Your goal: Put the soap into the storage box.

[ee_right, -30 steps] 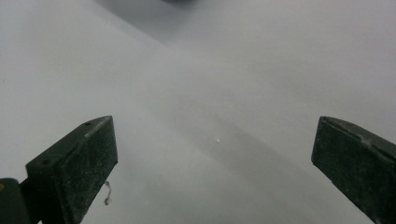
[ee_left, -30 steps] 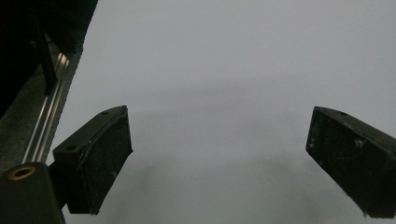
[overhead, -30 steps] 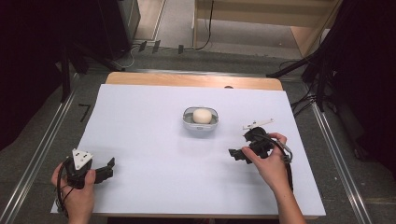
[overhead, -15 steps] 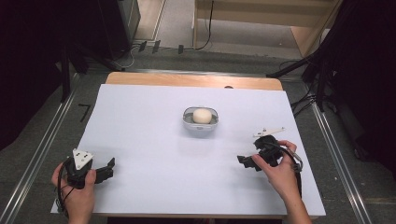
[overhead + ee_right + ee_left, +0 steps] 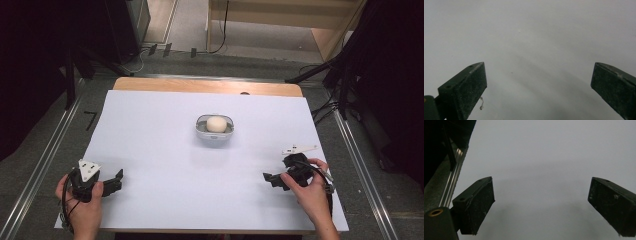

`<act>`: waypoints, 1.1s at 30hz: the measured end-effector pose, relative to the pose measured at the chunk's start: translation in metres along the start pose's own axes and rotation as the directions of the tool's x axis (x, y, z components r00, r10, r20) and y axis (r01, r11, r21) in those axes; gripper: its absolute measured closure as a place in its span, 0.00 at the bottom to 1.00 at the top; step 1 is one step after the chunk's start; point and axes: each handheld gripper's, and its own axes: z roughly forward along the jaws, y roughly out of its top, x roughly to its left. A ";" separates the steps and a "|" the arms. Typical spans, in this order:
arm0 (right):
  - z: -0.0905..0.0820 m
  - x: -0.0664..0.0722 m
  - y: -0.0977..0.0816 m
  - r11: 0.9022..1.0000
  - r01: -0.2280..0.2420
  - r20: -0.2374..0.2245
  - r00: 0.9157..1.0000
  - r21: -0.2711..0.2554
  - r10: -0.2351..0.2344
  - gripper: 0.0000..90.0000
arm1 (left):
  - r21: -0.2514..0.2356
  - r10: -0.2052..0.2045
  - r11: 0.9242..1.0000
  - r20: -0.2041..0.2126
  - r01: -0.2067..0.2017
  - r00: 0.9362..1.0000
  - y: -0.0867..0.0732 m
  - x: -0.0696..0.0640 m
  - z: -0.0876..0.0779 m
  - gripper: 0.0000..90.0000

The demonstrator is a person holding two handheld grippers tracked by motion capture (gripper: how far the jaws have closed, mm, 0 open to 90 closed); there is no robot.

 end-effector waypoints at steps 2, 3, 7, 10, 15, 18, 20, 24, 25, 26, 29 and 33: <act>-0.001 -0.002 -0.004 1.000 -0.013 0.007 1.000 -0.001 0.013 0.00 | -0.001 0.001 1.000 0.000 -0.001 1.000 0.000 0.000 0.000 0.08; -0.002 -0.003 -0.006 1.000 -0.017 0.006 1.000 -0.005 0.018 0.00 | 0.001 0.001 1.000 -0.001 -0.001 1.000 0.000 0.000 0.000 0.08; -0.005 -0.008 -0.013 1.000 -0.023 0.007 1.000 -0.009 0.023 0.00 | -0.001 0.001 1.000 -0.004 -0.001 1.000 0.000 -0.001 0.000 0.08; -0.008 -0.011 -0.018 0.999 -0.029 0.012 0.999 -0.015 0.030 0.00 | -0.001 0.002 1.000 -0.005 -0.002 1.000 0.000 -0.001 0.000 0.08; -0.013 -0.018 -0.027 0.999 -0.037 0.018 0.999 -0.029 0.038 0.00 | -0.001 0.004 1.000 -0.005 -0.004 1.000 0.000 -0.001 0.000 0.08; -0.016 -0.021 -0.032 0.998 -0.048 0.026 0.998 -0.035 0.049 0.00 | -0.002 0.006 1.000 -0.006 -0.006 1.000 0.000 -0.001 0.000 0.08; -0.018 -0.024 -0.036 0.998 -0.050 0.028 0.998 -0.038 0.051 0.00 | -0.004 0.005 1.000 -0.007 -0.005 1.000 0.000 -0.002 0.000 0.08; -0.021 -0.028 -0.043 0.997 -0.063 0.040 0.997 -0.046 0.064 0.00 | -0.006 0.005 1.000 -0.009 -0.006 1.000 0.000 -0.002 0.000 0.08; -0.021 -0.030 -0.044 0.997 -0.067 0.039 0.997 -0.047 0.069 0.00 | -0.007 0.008 1.000 -0.009 -0.008 1.000 0.000 -0.002 0.000 0.08; -0.022 -0.031 -0.046 0.997 -0.066 0.041 0.997 -0.049 0.068 0.00 | -0.006 0.008 1.000 -0.011 -0.008 1.000 0.000 -0.002 0.000 0.08; -0.025 -0.035 -0.050 0.996 -0.076 0.053 0.995 -0.055 0.079 0.00 | -0.006 0.009 1.000 -0.013 -0.009 1.000 0.000 -0.002 0.000 0.08; -0.028 -0.039 -0.057 0.994 -0.090 0.070 0.993 -0.057 0.094 0.00 | -0.007 0.008 1.000 -0.009 -0.008 1.000 0.000 -0.002 0.000 0.08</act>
